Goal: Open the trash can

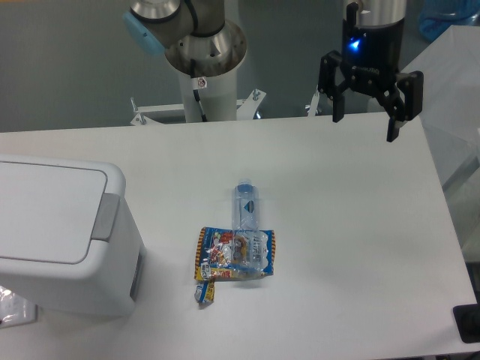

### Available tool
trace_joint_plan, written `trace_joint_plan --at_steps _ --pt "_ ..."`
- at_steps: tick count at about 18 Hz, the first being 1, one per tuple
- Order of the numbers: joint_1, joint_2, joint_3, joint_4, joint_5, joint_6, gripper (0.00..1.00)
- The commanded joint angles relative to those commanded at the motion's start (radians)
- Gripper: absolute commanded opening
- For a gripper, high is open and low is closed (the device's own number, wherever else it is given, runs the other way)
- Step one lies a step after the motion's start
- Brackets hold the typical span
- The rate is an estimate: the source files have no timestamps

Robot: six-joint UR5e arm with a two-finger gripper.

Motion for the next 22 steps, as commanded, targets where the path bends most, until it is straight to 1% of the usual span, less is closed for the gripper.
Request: trace_joint_plan --at_steps 7,9,11,13,16,19,21,22 --pt "-0.008 0.0 -0.002 0.002 0.0 -0.005 1.0" --pt "-0.008 -0.002 -0.003 0.014 -0.005 -0.026 1.0" --pt "-0.012 -0.006 -0.003 0.024 -0.011 -0.101 1.0" --pt "-0.018 -0.012 0.0 0.044 -0.057 -0.162 1.0" --pt "-0.028 -0.014 -0.003 0.051 -0.084 -0.225 1.0" --pt "-0.067 -0.029 0.008 0.061 -0.084 -0.305 1.0" --pt "-0.107 -0.043 0.011 0.086 -0.084 -0.395 1.0" --pt "-0.124 -0.054 0.015 0.112 -0.083 -0.441 1.0"
